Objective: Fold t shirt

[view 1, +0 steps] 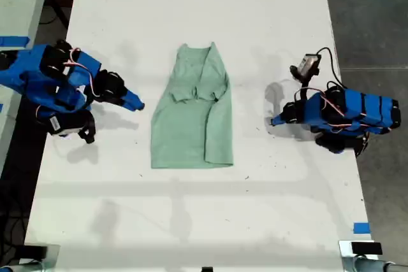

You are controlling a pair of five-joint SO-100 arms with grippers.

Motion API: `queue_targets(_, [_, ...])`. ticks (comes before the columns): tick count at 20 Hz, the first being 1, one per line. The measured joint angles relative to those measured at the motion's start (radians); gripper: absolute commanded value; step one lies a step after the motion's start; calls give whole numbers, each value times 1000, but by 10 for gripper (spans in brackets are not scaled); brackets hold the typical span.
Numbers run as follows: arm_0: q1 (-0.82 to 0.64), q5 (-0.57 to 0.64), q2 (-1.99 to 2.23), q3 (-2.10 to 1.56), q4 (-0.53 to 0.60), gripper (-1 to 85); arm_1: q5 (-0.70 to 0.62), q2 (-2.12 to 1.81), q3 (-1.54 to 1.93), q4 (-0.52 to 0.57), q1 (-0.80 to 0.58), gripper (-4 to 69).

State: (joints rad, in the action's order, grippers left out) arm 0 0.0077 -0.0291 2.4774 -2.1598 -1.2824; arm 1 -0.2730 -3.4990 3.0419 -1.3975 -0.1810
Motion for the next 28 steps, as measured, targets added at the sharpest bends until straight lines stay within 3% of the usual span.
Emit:
queue_targets(4, [80, -43, -495, 143, 48, 201, 0, 0, 0, 0, 0, -4])
queue_targets(12, [46, -143, -735, 34, 262, 189, -2, 0, 0, 0, 0, -4])
queue_targets(13, [46, -156, -746, 25, 285, 156, -2, 0, 0, 0, 0, -4])
queue_targets(14, [48, -176, -758, 20, 298, 18, -2, 0, 0, 0, 0, -4])
queue_targets(17, [48, -199, -776, 21, 322, 1, -2, 0, 0, 0, 0, -4])
queue_targets(22, [32, -207, -706, 21, 270, 1, -2, 0, 0, 0, 0, -4])
queue_targets(28, [-41, -58, -537, 193, 92, 1, -2, 0, 0, 0, 0, -4])
